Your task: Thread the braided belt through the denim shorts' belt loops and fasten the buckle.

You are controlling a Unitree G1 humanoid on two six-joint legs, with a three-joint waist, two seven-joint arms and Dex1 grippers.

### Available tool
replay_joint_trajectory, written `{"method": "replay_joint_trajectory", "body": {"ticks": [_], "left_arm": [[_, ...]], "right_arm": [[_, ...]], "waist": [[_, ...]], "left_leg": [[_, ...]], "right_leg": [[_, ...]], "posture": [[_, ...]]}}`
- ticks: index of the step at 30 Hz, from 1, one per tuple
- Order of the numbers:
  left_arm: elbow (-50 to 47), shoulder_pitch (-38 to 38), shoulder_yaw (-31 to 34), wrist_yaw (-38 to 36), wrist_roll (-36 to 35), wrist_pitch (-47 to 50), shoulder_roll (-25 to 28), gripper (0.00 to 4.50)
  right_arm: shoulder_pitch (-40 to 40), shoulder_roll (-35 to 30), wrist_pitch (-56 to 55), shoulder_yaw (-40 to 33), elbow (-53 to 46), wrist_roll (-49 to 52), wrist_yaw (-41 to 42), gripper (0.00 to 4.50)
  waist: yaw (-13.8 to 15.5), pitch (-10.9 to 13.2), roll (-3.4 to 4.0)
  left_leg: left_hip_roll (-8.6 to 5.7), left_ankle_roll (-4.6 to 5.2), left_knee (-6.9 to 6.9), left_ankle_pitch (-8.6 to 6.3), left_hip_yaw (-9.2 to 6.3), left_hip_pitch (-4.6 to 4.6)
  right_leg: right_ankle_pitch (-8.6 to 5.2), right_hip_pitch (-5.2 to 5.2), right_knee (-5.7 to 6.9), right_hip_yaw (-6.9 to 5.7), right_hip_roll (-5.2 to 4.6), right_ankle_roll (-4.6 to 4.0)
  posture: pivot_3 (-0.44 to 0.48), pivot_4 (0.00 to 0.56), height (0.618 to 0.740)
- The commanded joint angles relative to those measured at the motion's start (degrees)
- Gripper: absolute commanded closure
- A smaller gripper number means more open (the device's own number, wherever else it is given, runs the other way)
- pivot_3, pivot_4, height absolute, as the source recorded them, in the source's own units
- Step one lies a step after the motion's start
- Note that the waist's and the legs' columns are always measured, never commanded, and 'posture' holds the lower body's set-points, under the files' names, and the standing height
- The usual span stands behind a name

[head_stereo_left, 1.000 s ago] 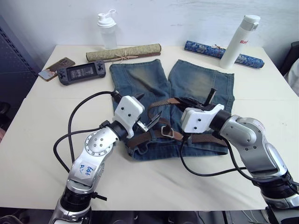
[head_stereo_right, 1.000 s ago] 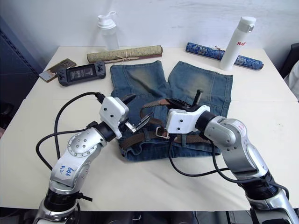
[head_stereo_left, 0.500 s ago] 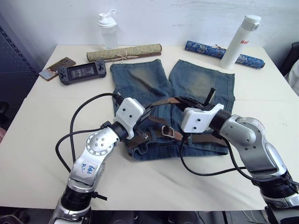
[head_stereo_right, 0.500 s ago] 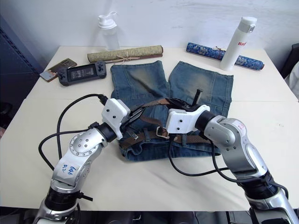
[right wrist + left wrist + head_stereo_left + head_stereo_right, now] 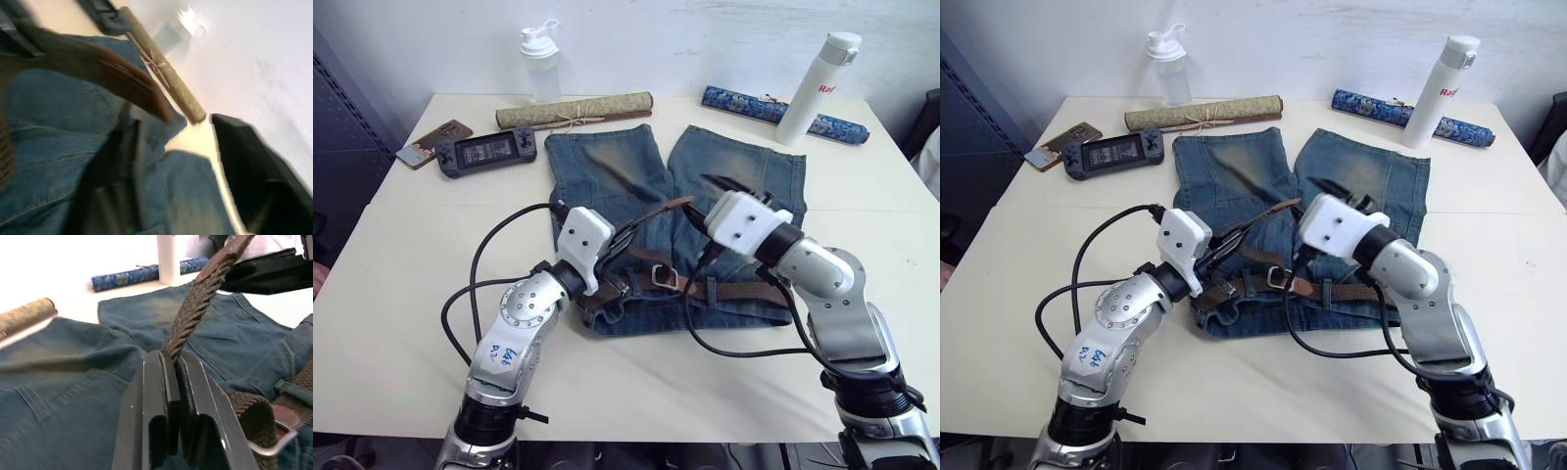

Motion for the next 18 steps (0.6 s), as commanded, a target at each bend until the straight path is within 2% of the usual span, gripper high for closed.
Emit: {"method": "replay_joint_trajectory", "body": {"ticks": [1, 8, 11, 13, 15, 17, 18], "left_arm": [[-1.42, 1.14, 4.29, -1.25, -5.35, 0.55, -1.02, 4.5], [-0.27, 1.57, 15.13, -1.1, -18.51, 4.31, -4.31, 4.5], [0.57, 1.84, 15.71, -1.93, -18.94, 4.57, -2.72, 4.5], [1.24, 2.27, 16.0, -1.98, -19.37, 4.78, -1.87, 4.5], [1.64, 2.8, 15.75, -2.41, -19.3, 4.43, -1.01, 4.5], [1.65, 3.2, 15.44, -2.72, -19.44, 4.31, -0.41, 4.5], [1.54, 3.35, 15.18, -2.83, -19.43, 4.3, -0.1, 4.5]], "right_arm": [[2.32, 0.66, 9.05, -4.49, -5.1, 6.54, 1.66, 0.61], [9.44, 7.96, 21.97, -9.57, -11.74, 19.06, -0.45, 0.61], [11.07, 8.16, 24.08, -8.22, -13.88, 20.53, -0.69, 1.46], [12.97, 7.29, 26.03, -6.38, -14.76, 21.13, -0.89, 2.31], [14.73, 6.65, 27.12, -4.87, -15.21, 21.18, -1.39, 3.55], [15.91, 7.01, 27.92, -4.06, -15.45, 21.69, -2.34, 4.38], [16.39, 6.97, 27.98, -3.26, -15.59, 21.58, -2.75, 4.45]], "waist": [[0.01, 0.0, 0.0], [-0.08, 0.0, 0.01], [-0.19, 0.0, 0.01], [-0.13, 0.0, 0.01], [-0.14, 0.0, 0.01], [-0.1, 0.0, 0.01], [-0.11, 0.0, 0.01]], "left_leg": [[0.0, 0.0, -0.01, 0.0, 0.0, 0.0], [0.02, 0.03, -0.05, -0.02, -0.02, 0.0], [0.06, 0.02, -0.05, -0.03, -0.03, 0.0], [0.04, 0.02, -0.06, -0.04, -0.01, 0.0], [0.04, 0.03, -0.06, -0.06, 0.01, 0.0], [0.04, 0.03, -0.06, -0.08, 0.01, 0.0], [0.04, 0.02, -0.05, -0.08, 0.02, 0.0]], "right_leg": [[0.0, 0.0, -0.01, 0.0, 0.0, 0.0], [0.0, -0.01, -0.01, 0.01, -0.04, 0.0], [0.0, -0.02, -0.02, 0.02, -0.06, -0.01], [0.0, -0.03, -0.02, 0.02, 0.02, -0.01], [0.0, -0.03, -0.04, 0.03, 0.02, -0.01], [0.0, -0.04, -0.04, 0.04, 0.01, -0.01], [0.0, -0.04, -0.04, 0.05, 0.0, -0.01]], "posture": [[0.0, 0.15, 0.717], [0.0, 0.15, 0.717], [0.0, 0.15, 0.717], [0.0, 0.15, 0.717], [0.0, 0.15, 0.717], [0.0, 0.15, 0.717], [0.0, 0.15, 0.717]]}}
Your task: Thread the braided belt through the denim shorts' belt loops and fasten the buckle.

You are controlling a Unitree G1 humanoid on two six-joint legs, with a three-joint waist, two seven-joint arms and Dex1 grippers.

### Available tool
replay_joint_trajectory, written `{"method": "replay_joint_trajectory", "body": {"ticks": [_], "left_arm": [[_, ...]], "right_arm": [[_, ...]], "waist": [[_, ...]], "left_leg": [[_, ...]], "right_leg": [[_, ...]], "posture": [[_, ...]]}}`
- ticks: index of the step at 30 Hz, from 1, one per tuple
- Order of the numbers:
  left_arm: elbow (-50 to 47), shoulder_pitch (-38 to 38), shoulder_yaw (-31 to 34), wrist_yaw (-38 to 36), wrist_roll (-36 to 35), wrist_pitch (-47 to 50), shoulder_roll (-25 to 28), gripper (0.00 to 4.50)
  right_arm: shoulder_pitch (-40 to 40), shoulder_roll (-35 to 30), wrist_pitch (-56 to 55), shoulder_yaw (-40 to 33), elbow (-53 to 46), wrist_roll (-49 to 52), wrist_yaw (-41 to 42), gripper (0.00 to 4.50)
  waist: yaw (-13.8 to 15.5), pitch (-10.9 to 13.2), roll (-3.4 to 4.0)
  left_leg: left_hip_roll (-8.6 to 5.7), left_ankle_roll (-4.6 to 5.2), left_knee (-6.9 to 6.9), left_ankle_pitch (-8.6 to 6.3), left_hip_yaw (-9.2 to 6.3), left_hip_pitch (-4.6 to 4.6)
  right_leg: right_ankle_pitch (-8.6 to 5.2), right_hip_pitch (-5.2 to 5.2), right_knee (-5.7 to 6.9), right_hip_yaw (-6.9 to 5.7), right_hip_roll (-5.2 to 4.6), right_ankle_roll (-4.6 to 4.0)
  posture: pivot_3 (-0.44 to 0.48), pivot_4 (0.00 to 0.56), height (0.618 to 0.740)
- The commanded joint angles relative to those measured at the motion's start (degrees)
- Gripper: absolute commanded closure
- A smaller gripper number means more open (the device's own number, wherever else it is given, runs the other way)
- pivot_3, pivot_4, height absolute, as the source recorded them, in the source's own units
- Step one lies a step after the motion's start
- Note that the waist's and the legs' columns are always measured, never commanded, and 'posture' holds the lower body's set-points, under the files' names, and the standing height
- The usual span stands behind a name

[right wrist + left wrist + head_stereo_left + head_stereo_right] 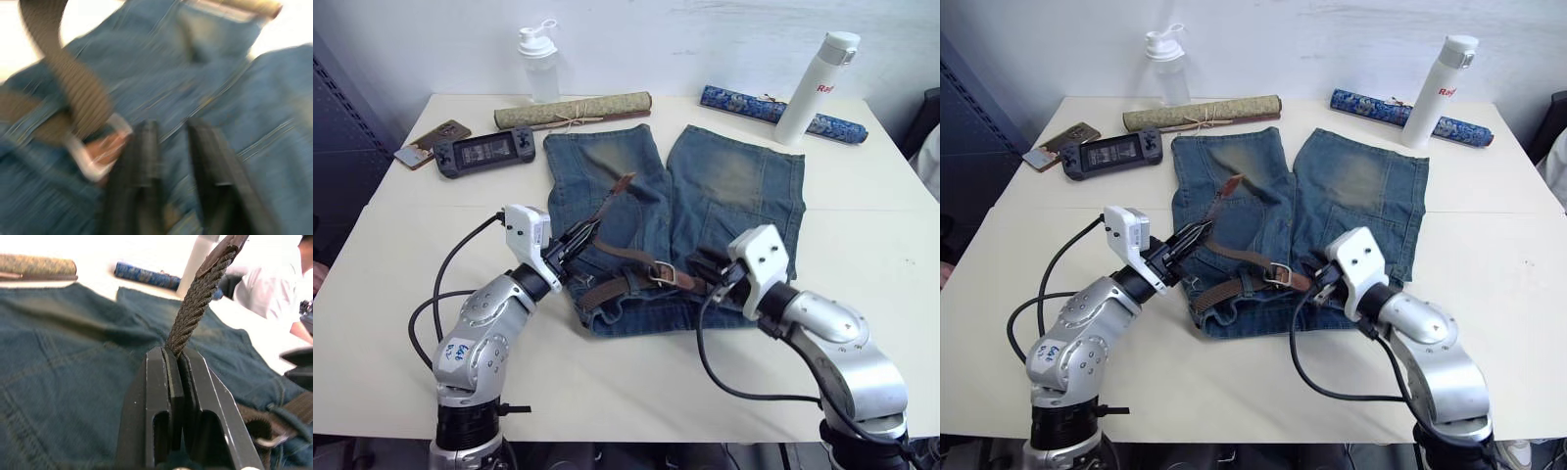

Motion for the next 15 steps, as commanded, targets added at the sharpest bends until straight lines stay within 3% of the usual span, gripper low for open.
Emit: {"method": "replay_joint_trajectory", "body": {"ticks": [1, 15], "left_arm": [[-1.16, 0.75, -0.27, -0.83, -1.2, -0.88, 0.89, 4.5], [-1.73, 0.89, -0.54, -0.08, -1.45, -0.66, 0.8, 4.5]], "right_arm": [[1.16, 0.38, 1.15, 2.12, -3.11, 0.96, -2.41, 4.45], [-0.49, 1.82, 1.2, 7.84, 2.12, -1.02, -9.75, 4.45]], "waist": [[-0.01, 0.0, 0.0], [-0.03, 0.0, 0.0]], "left_leg": [[0.0, 0.0, 0.0, 0.0, 0.01, 0.0], [0.02, -0.08, -0.03, -0.05, 0.03, 0.0]], "right_leg": [[0.0, 0.0, 0.0, 0.0, 0.0, 0.0], [0.0, -0.05, -0.02, 0.03, 0.0, -0.01]], "posture": [[0.0, 0.15, 0.717], [0.0, 0.15, 0.717]]}}
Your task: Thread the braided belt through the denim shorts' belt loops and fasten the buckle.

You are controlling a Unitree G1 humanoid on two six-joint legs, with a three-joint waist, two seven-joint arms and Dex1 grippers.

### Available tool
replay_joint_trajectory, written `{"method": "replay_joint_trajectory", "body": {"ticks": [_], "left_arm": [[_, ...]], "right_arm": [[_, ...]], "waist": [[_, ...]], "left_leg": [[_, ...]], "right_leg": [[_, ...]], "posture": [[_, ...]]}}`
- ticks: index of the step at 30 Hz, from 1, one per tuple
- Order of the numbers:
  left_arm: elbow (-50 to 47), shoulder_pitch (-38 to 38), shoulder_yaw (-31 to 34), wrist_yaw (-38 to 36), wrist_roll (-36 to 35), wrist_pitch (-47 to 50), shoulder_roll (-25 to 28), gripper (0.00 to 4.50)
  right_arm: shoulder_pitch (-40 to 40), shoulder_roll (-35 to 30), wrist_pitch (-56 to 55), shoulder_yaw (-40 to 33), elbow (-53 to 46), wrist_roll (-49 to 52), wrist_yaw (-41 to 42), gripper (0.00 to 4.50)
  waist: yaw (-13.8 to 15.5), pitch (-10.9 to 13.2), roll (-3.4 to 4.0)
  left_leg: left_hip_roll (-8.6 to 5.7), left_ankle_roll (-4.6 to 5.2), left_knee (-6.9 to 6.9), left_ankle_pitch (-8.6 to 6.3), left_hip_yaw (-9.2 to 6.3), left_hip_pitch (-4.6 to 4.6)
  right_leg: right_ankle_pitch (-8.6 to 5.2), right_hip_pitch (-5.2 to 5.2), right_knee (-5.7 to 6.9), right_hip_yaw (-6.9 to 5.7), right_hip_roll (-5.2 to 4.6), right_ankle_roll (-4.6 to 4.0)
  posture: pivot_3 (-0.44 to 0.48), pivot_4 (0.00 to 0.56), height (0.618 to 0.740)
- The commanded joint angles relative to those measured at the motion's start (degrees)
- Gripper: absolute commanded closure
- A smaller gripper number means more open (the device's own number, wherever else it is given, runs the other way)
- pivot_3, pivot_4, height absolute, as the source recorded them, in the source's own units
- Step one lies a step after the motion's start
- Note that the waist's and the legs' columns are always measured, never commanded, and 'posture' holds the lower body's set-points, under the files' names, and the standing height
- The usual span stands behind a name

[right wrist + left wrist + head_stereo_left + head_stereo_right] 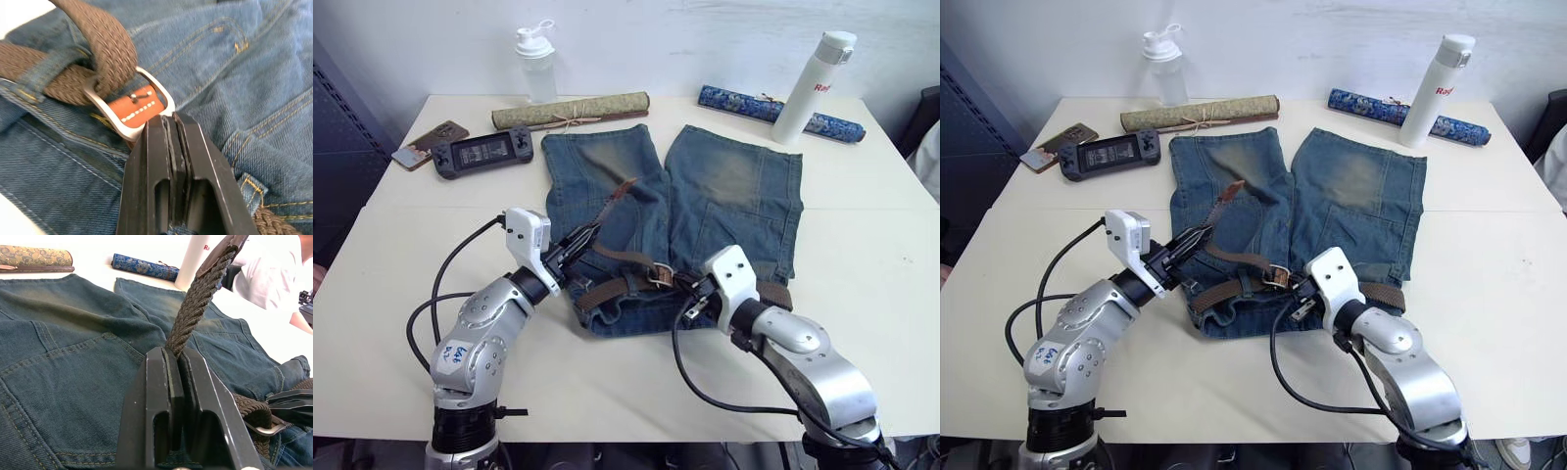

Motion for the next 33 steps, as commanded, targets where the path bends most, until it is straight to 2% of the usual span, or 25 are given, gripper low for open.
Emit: {"method": "replay_joint_trajectory", "body": {"ticks": [1, 23, 33], "left_arm": [[-1.75, 0.11, -0.11, 0.33, -1.15, -0.62, 0.32, 4.5], [-1.82, 0.03, -1.02, 1.57, -0.82, -0.86, 0.35, 4.5], [-2.29, -0.16, -2.24, 1.75, -0.64, -1.03, 0.32, 4.5]], "right_arm": [[-0.84, -0.26, -1.38, 0.32, 0.07, -0.29, -0.85, 4.45], [-3.17, -1.65, -3.5, 7.23, 1.28, -1.47, -0.28, 4.45], [-5.2, -4.2, -6.15, 14.29, 4.77, -6.95, 0.32, 4.45]], "waist": [[0.0, 0.0, 0.0], [-0.17, 0.0, 0.0], [-0.33, 0.0, 0.0]], "left_leg": [[0.0, 0.0, 0.0, -0.01, 0.0, 0.0], [0.01, 0.01, -0.02, -0.03, 0.02, -0.01], [0.02, -0.01, -0.01, -0.05, 0.02, -0.01]], "right_leg": [[0.0, 0.0, -0.01, 0.0, 0.0, 0.0], [0.0, -0.02, -0.03, 0.01, -0.02, 0.0], [0.0, -0.01, -0.06, 0.01, -0.02, 0.0]], "posture": [[0.0, 0.15, 0.717], [0.0, 0.15, 0.717], [0.0, 0.15, 0.717]]}}
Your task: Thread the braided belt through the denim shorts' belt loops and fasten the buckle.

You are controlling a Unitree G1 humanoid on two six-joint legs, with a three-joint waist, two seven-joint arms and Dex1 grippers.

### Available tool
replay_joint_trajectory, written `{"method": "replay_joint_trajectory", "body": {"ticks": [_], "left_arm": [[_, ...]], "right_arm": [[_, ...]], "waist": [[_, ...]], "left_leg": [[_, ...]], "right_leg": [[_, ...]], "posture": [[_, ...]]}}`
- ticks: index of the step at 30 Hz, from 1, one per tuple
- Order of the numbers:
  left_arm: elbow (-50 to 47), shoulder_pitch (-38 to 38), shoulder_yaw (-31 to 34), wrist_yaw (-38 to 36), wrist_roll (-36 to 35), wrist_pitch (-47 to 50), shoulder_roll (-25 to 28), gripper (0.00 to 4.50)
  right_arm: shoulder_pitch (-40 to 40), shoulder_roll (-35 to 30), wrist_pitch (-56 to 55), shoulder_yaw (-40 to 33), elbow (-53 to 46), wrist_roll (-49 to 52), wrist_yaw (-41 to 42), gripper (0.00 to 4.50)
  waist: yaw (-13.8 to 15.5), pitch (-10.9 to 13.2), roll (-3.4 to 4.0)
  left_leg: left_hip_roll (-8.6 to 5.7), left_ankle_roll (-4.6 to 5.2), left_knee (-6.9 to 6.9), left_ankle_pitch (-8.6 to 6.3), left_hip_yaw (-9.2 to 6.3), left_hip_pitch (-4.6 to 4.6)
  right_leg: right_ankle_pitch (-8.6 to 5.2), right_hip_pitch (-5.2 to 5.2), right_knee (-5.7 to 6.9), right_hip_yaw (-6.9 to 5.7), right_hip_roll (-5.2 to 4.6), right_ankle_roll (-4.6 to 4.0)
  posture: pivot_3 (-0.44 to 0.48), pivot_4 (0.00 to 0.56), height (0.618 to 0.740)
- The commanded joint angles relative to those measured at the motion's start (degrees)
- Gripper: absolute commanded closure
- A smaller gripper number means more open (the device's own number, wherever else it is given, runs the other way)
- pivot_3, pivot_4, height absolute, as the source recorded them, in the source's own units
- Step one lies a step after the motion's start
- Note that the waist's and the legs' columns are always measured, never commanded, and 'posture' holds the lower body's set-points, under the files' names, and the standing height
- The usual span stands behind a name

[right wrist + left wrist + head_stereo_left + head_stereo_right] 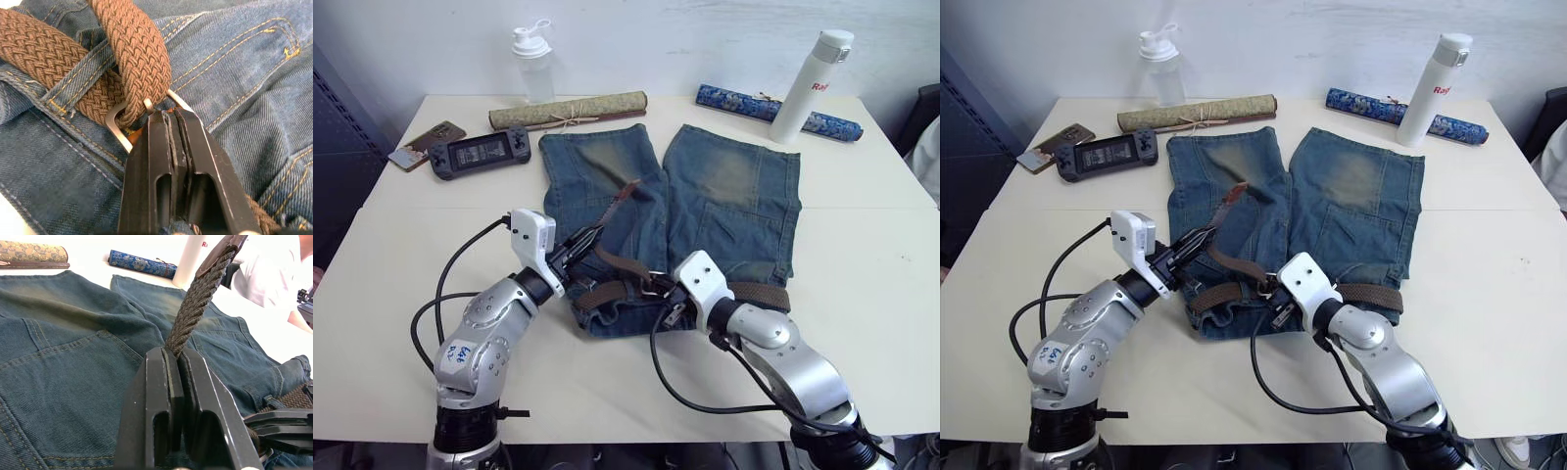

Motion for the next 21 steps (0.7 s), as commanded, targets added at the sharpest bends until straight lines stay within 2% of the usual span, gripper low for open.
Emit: {"method": "replay_joint_trajectory", "body": {"ticks": [1, 8, 13, 21], "left_arm": [[-2.18, -0.26, -0.55, 0.37, -0.41, -0.96, 0.18, 4.5], [-1.98, -0.78, -1.14, 0.68, -0.5, -0.79, 0.11, 4.5], [-2.55, -1.59, -1.55, 0.5, -1.57, 0.14, -0.13, 4.5], [-5.35, -3.72, -3.87, -2.0, -5.85, 1.51, -0.5, 4.5]], "right_arm": [[-1.07, -2.21, -2.99, 5.13, 0.89, -4.06, 1.06, 4.45], [-2.77, -7.75, -10.62, 14.45, 4.06, -15.0, 2.9, 4.45], [-3.65, -9.41, -15.16, 17.78, 6.79, -21.96, 4.02, 4.45], [-2.08, -6.71, -18.36, 18.18, 10.77, -25.66, 5.32, 4.45]], "waist": [[-0.06, 0.0, 0.0], [-0.79, -0.01, -0.01], [-0.97, -0.03, -0.05], [-1.09, -0.22, -0.36]], "left_leg": [[0.0, 0.0, 0.0, 0.0, 0.0, 0.0], [0.02, -0.04, 0.0, -0.02, 0.0, 0.02], [0.05, -0.05, 0.01, -0.02, 0.0, 0.03], [0.13, -0.11, 0.02, -0.05, 0.0, 0.1]], "right_leg": [[0.0, 0.0, 0.0, 0.0, 0.0, 0.0], [0.0, 0.02, -0.02, -0.01, -0.01, 0.0], [0.0, 0.03, -0.02, -0.01, 0.0, 0.0], [-0.01, 0.09, -0.02, 0.0, 0.0, -0.01]], "posture": [[0.0, 0.15, 0.717], [0.0, 0.15, 0.717], [0.0, 0.15, 0.717], [0.0, 0.15, 0.717]]}}
